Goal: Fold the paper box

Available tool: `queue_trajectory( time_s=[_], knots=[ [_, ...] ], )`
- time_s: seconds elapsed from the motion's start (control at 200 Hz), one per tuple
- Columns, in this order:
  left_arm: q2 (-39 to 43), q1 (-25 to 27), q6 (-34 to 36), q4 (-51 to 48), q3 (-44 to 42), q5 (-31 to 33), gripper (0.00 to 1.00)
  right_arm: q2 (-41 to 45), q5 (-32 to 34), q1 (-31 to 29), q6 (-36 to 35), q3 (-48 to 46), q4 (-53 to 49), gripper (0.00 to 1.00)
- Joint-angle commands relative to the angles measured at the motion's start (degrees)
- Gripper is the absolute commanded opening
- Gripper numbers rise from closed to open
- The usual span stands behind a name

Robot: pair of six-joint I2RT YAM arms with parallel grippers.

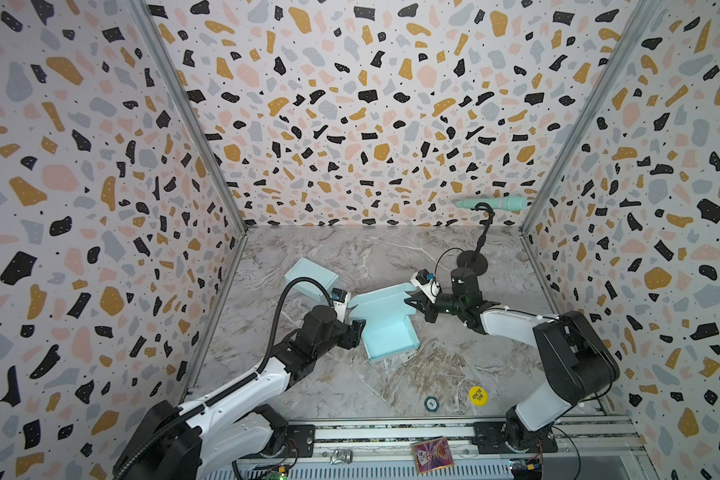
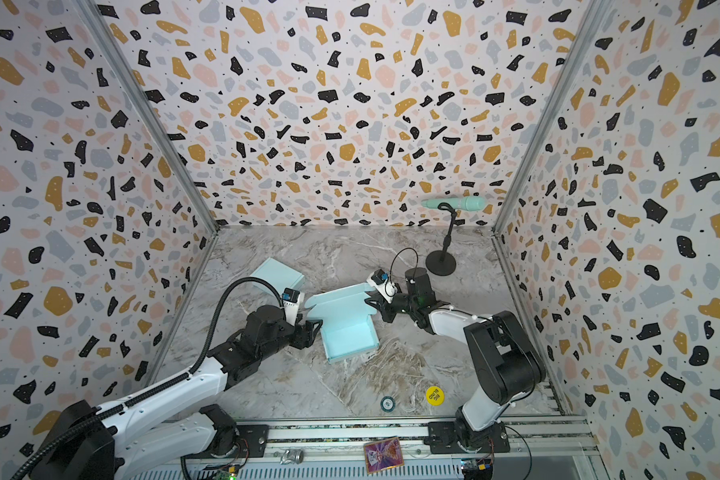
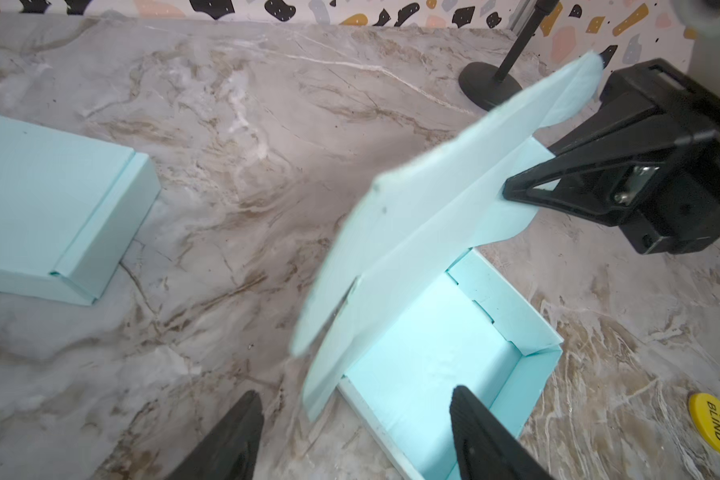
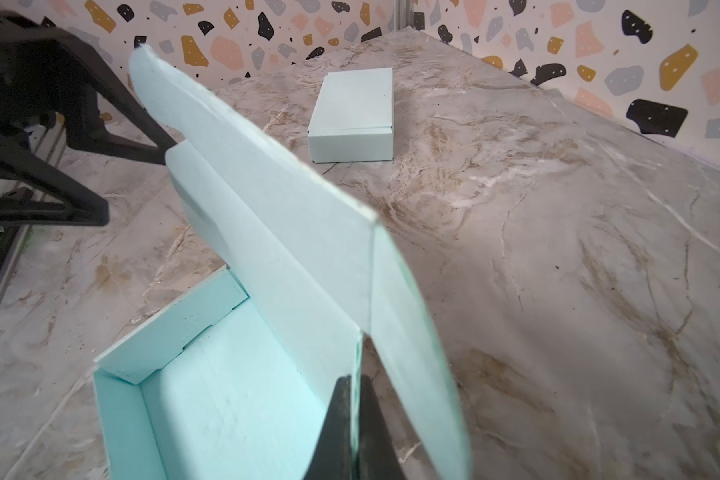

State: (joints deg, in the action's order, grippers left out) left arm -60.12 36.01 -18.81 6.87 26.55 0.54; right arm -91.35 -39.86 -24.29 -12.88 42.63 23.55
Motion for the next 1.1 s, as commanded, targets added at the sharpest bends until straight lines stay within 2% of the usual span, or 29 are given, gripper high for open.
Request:
queue_trajectory(
  time_s=[0.0,0.21,0.521,0.726,0.891,0.996,1.096],
  knots=[
    [0.1,-0.2,-0.9,7.0,-0.1,0.5,0.70,2.8,5.3,-0.5,2.3,-1.4,0.1,0.05],
    [-6.1,-1.0,1.2,8.7,3.0,-1.5,0.58,3.5,7.6,-1.0,3.5,-1.6,-0.7,0.05],
    [-8.0,-1.0,2.0,9.0,4.0,-1.4,0.38,5.2,11.0,-2.0,5.1,-2.7,-0.6,0.05],
    [-9.0,-1.0,2.0,9.3,4.6,-2.7,0.16,6.6,14.7,-3.7,7.2,-3.6,-1.5,0.05],
    [-8.0,-0.9,1.1,9.0,5.0,-3.3,0.03,8.6,23.3,-7.0,11.2,-4.7,-1.7,0.05],
    [-7.2,-0.4,-0.1,9.3,5.4,-3.7,0.00,9.1,31.3,-11.9,12.5,-4.1,-3.0,0.07],
    [-7.5,0.9,-0.8,8.9,6.8,-1.8,0.00,8.8,35.4,-14.0,16.6,-3.7,-2.7,0.10]
  ],
)
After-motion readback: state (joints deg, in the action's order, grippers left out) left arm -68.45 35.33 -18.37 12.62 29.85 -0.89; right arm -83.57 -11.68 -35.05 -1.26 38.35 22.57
